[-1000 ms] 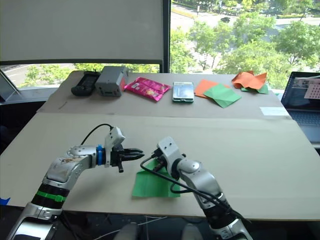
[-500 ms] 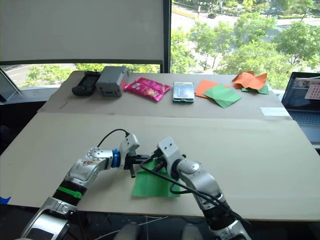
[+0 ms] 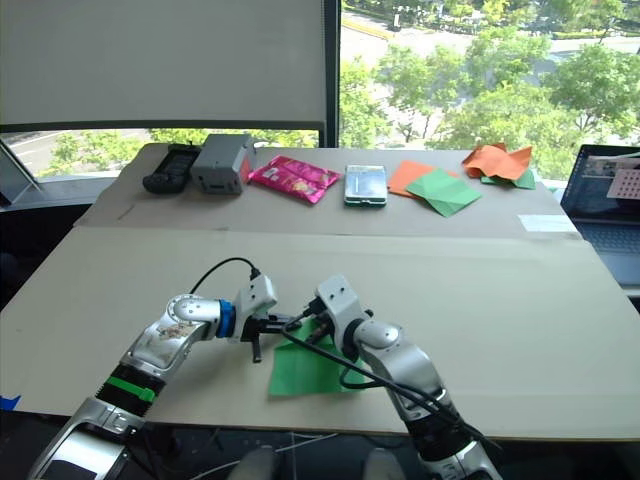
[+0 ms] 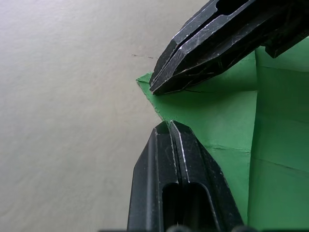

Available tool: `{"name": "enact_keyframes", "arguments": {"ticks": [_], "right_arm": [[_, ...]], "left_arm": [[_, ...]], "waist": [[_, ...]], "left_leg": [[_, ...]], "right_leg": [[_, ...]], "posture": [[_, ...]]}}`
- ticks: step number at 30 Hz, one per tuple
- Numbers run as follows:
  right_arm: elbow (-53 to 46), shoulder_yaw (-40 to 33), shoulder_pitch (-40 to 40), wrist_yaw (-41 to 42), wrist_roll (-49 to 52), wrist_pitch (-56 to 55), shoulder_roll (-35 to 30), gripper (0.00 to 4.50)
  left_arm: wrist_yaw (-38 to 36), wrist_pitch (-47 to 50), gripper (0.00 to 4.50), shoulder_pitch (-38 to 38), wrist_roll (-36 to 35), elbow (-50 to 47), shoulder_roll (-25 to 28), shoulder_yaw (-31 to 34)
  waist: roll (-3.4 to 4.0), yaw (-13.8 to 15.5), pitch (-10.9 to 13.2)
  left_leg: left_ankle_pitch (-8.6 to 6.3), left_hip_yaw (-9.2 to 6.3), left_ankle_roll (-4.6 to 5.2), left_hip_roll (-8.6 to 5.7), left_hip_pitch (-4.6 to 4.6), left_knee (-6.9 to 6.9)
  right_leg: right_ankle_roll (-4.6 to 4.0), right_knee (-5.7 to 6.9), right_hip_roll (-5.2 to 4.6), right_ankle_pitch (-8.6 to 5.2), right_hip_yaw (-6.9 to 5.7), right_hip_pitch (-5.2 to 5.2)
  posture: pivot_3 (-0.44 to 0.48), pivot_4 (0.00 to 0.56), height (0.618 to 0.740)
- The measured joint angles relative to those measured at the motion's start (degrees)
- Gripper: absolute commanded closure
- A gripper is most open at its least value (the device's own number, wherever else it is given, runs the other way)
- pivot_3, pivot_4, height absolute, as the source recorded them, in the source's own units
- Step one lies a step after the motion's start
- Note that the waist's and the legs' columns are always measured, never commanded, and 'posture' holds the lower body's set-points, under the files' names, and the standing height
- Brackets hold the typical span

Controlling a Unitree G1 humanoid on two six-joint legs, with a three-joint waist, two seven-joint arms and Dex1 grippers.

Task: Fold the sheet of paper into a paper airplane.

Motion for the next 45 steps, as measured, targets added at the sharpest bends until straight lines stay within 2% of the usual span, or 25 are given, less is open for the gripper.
{"name": "enact_keyframes", "arguments": {"ticks": [25, 35, 45], "right_arm": [[0.3, 0.0, -0.1, -0.1, 0.0, 0.1, 0.5, 4.5], [0.6, 0.0, -0.4, -0.1, 0.0, 0.0, 0.6, 4.5], [-0.7, -0.2, -0.4, 0.2, 0.2, 0.4, -0.3, 4.5]], "left_arm": [[-2.5, -0.1, 4.47, 9.9, -0.2, -12.5, 9.1, 1.2], [-2.4, 1.8, 4.47, 10.7, -1.3, -13.9, 9.4, 2.7], [-0.1, 11.8, 4.47, 11.0, -7.8, -15.1, 7.9, 7.6]], "waist": [[0.23, -0.3, -0.2], [0.24, -0.4, -0.2], [0.18, -0.3, 0.1]], "left_leg": [[-0.06, 0.0, -0.09, 0.02, 0.02, -0.03], [-0.07, 0.0, -0.1, 0.03, 0.02, -0.04], [-0.06, 0.0, -0.09, 0.03, -0.1, -0.04]], "right_leg": [[-0.08, 0.0, -0.02, -0.05, 0.0, -0.05], [-0.08, 0.0, -0.02, -0.05, 0.0, -0.07], [-0.08, -0.01, -0.01, -0.05, -0.01, -0.16]], "posture": [[0.0, 0.15, 0.72], [0.0, 0.15, 0.72], [0.0, 0.15, 0.72]]}}
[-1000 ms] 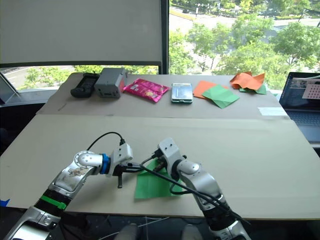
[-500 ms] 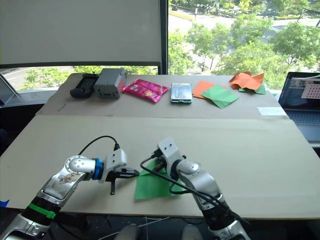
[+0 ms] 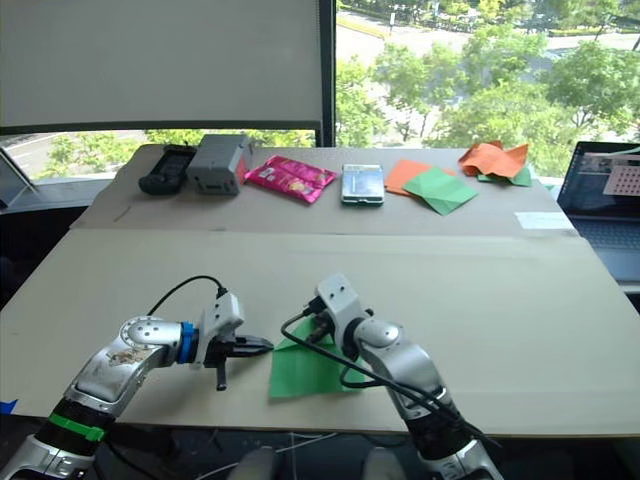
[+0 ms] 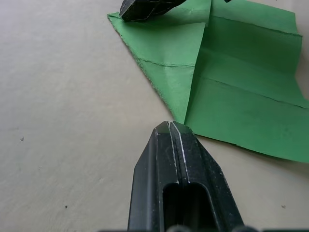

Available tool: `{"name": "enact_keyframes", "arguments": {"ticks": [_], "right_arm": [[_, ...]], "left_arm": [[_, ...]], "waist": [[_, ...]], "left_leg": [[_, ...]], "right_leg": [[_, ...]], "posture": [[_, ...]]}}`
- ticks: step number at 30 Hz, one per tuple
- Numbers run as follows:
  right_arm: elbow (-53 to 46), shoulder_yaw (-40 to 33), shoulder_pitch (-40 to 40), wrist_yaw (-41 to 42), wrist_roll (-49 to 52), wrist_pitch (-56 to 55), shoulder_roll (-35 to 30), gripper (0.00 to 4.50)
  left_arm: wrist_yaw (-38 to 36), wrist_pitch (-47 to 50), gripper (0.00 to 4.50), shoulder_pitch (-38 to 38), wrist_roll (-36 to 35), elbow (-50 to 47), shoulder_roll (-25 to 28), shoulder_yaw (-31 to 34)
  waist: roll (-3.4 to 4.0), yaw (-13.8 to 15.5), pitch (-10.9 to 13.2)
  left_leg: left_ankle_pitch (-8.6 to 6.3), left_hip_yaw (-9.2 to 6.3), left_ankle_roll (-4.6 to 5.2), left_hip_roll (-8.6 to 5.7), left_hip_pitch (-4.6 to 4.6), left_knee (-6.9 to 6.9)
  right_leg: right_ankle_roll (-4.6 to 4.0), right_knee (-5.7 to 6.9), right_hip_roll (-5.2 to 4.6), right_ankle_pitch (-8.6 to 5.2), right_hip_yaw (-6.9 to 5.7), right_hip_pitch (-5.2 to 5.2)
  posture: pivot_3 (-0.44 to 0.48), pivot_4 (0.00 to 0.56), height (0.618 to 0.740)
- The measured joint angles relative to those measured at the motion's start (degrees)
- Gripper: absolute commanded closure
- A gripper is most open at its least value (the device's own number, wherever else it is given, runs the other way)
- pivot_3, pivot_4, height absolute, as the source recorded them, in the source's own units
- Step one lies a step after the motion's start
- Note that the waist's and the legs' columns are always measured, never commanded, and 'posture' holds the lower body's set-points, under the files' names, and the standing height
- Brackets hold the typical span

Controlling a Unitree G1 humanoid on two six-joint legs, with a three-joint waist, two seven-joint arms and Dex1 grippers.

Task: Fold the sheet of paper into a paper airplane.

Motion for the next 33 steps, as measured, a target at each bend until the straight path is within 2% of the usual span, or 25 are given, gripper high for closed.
{"name": "enact_keyframes", "arguments": {"ticks": [5, 12, 17, 25, 28, 33], "right_arm": [[-0.1, -0.1, 0.0, 0.0, 0.0, 0.0, -0.4, 4.5], [-0.9, -0.4, 0.1, -0.2, 0.0, 0.9, -1.2, 4.5], [-1.6, -0.7, 0.2, -0.3, 0.0, 1.9, -1.3, 4.5], [-7.7, -5.0, 0.5, 0.0, 1.9, 5.7, -2.2, 4.5], [-12.2, -7.1, 2.1, 1.5, 4.1, 6.4, -4.4, 4.5], [-16.7, -11.2, 8.3, 6.0, 6.9, 6.5, -13.7, 4.5]], "left_arm": [[0.8, 1.9, 4.47, -2.4, -1.4, -0.1, -1.6, 0.5], [1.6, 1.6, 4.47, -5.9, -1.9, 2.4, -6.9, -0.9], [1.3, -1.5, 4.47, -6.2, 1.1, 6.0, -8.6, -6.0], [0.5, -8.8, 4.47, -7.5, 3.7, 10.7, -9.7, -7.9], [0.2, -10.8, 4.47, -7.7, 4.5, 11.4, -9.8, -8.5], [0.0, -11.9, 4.47, -7.8, 4.8, 12.0, -10.0, -8.6]], "waist": [[-0.13, 0.3, 0.1], [-0.17, 0.5, 0.1], [-0.2, 0.2, 0.1], [-0.19, 0.6, 0.1], [-0.19, 0.7, 0.1], [-0.19, 0.8, 0.1]], "left_leg": [[0.0, 0.0, 0.0, -0.02, -0.02, 0.01], [0.02, 0.0, 0.02, -0.04, -0.01, 0.03], [0.17, 0.0, 0.27, -0.02, 0.0, 0.04], [0.02, 0.0, 0.02, -0.03, 0.01, 0.05], [0.01, 0.0, 0.01, -0.04, 0.01, 0.07], [0.0, 0.0, 0.0, -0.06, -0.02, 0.12]], "right_leg": [[0.0, -0.02, 0.0, 0.0, 0.0, 0.02], [0.01, -0.01, 0.01, 0.01, 0.0, 0.08], [0.02, 0.03, 0.04, 0.01, 0.01, 0.06], [0.02, -0.02, 0.02, 0.01, 0.0, 0.11], [0.02, -0.04, 0.0, 0.01, 0.0, 0.15], [0.03, -0.1, -0.04, 0.01, -0.01, 0.17]], "posture": [[0.0, 0.15, 0.72], [0.0, 0.15, 0.72], [0.0, 0.15, 0.72], [0.0, 0.15, 0.72], [0.0, 0.15, 0.72], [0.0, 0.15, 0.72]]}}
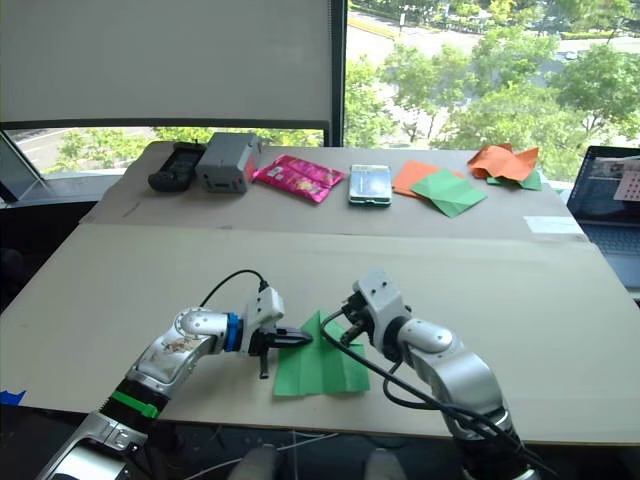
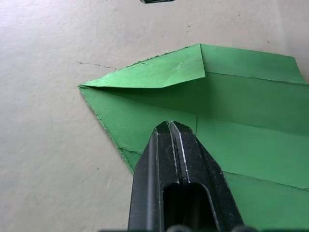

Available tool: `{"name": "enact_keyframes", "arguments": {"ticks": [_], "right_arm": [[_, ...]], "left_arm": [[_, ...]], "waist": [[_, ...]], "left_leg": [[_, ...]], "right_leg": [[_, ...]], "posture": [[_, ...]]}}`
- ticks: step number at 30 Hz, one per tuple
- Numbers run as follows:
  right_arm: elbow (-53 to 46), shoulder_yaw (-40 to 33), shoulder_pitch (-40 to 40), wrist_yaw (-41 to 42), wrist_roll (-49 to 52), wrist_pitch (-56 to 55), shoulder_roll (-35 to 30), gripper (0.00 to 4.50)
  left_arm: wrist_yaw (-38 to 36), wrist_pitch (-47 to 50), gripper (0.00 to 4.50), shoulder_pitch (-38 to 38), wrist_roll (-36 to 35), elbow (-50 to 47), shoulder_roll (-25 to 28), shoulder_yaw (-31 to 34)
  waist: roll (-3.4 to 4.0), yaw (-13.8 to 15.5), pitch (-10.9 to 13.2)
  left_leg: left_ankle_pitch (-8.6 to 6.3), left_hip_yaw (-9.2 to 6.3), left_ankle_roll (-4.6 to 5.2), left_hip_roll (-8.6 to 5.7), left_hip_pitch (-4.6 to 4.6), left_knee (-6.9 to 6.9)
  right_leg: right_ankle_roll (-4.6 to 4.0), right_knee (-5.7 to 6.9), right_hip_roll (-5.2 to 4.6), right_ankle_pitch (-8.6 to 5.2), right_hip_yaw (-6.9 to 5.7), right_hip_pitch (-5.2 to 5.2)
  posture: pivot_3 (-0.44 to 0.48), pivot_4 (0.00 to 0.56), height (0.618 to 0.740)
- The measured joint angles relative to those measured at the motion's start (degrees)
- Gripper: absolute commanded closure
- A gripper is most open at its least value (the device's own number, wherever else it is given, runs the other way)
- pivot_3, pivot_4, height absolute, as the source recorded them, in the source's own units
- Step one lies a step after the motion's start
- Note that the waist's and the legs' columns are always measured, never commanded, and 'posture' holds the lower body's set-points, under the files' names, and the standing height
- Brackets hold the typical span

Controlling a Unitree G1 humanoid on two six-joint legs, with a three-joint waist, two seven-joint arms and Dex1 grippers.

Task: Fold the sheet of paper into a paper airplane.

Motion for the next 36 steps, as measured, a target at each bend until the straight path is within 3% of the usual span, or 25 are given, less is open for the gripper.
{"name": "enact_keyframes", "arguments": {"ticks": [5, 12, 23, 36], "right_arm": [[-9.2, -5.1, 11.9, 9.0, 7.5, 0.2, -9.7, 4.5], [-14.9, -2.7, 21.4, 10.2, 11.1, 0.3, -13.0, 4.5], [-15.4, 3.3, 25.1, 1.7, 6.5, -6.2, -10.0, 4.5], [-11.1, -1.7, 31.5, -7.8, 5.4, -14.9, 2.3, 4.5]], "left_arm": [[-0.2, -0.3, 4.47, 0.0, 0.2, 0.3, -0.2, -0.1], [-0.3, -0.9, 4.47, 0.0, 0.7, 1.0, -0.2, -0.1], [-1.2, -1.5, 4.47, -0.7, 1.1, 1.9, -0.1, -0.2], [-2.8, -2.7, 4.47, -2.3, 1.9, 3.7, -0.3, -0.4]], "waist": [[-0.05, 0.2, 0.0], [-0.16, -0.3, 0.1], [-0.31, -0.4, 0.0], [-0.16, -0.3, 0.0]], "left_leg": [[0.0, 0.0, -0.01, -0.01, 0.02, 0.01], [-0.04, 0.01, -0.07, 0.02, -0.05, 0.1], [-0.05, 0.02, -0.08, 0.01, -0.07, 0.13], [-0.06, 0.02, -0.1, 0.0, -0.13, 0.12]], "right_leg": [[0.01, -0.04, -0.05, -0.01, -0.03, 0.04], [0.01, -0.6, -0.15, -0.02, -0.13, 0.02], [0.01, -0.77, -0.2, -0.01, -0.14, 0.01], [0.01, -0.78, -0.23, -0.01, -0.13, -0.01]], "posture": [[0.0, 0.15, 0.72], [0.0, 0.15, 0.72], [0.0, 0.15, 0.72], [0.0, 0.15, 0.72]]}}
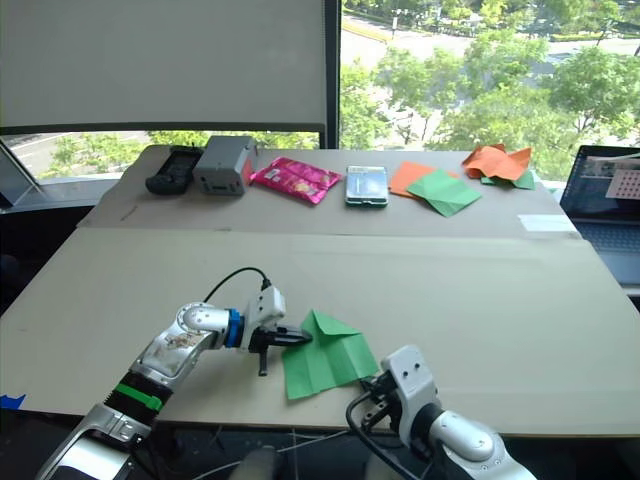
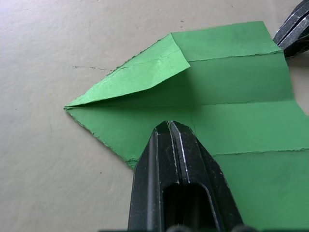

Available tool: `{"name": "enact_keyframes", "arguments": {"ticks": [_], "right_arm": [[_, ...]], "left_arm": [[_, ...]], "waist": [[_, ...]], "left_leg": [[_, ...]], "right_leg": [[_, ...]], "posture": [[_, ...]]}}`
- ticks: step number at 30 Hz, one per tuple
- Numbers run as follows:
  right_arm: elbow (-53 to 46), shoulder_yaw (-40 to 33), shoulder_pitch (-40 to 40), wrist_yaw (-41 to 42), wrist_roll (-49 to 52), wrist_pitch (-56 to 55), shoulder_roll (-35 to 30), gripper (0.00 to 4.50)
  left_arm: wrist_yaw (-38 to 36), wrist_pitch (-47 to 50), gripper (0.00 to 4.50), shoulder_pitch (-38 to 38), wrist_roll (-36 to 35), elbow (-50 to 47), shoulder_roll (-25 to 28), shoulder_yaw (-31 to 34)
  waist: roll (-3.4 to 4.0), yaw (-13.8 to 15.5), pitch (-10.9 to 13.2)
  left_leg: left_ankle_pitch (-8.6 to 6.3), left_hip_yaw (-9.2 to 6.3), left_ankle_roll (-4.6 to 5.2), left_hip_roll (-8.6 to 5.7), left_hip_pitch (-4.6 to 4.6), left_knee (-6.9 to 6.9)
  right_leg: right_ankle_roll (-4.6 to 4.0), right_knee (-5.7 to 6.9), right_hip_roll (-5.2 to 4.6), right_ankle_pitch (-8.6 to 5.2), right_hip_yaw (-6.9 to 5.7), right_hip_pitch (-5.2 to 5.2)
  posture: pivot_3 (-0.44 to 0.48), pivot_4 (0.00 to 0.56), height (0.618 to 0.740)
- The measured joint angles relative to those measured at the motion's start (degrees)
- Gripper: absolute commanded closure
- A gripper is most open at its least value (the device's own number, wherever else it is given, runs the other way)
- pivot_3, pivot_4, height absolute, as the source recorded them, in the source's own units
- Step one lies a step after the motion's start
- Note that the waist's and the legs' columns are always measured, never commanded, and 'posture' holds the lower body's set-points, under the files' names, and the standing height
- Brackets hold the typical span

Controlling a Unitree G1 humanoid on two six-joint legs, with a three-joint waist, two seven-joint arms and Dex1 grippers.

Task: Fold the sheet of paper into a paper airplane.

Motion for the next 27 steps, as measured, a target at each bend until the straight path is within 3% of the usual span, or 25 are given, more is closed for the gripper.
{"name": "enact_keyframes", "arguments": {"ticks": [9, 20, 27], "right_arm": [[5.3, -1.1, 0.0, -0.8, 1.4, -8.4, 8.4, 4.5], [10.9, 3.0, -10.5, 6.6, 2.6, -10.1, 5.9, 4.5], [13.2, 4.7, -12.9, 8.7, 2.8, -10.1, 5.7, 4.5]], "left_arm": [[-0.4, -0.3, 4.47, -0.4, 0.0, 0.7, 0.0, 0.0], [-0.7, 0.2, 4.47, -1.0, 0.1, 0.6, 0.8, 0.3], [-0.4, 1.6, 4.47, -1.0, 0.1, -0.7, 2.6, 0.9]], "waist": [[0.25, 0.0, 0.0], [0.29, -0.1, -0.1], [0.28, -0.1, -0.1]], "left_leg": [[0.0, 0.0, 0.0, 0.01, -0.03, -0.04], [0.01, 0.0, 0.01, 0.0, -0.01, -0.04], [0.02, 0.0, 0.03, 0.02, -0.01, -0.05]], "right_leg": [[0.0, 0.02, 0.01, 0.0, 0.0, -0.01], [0.0, 0.09, 0.06, 0.0, 0.0, -0.01], [0.04, 0.16, 0.13, 0.03, 0.02, 0.0]], "posture": [[0.0, 0.15, 0.72], [0.0, 0.15, 0.72], [0.0, 0.15, 0.72]]}}
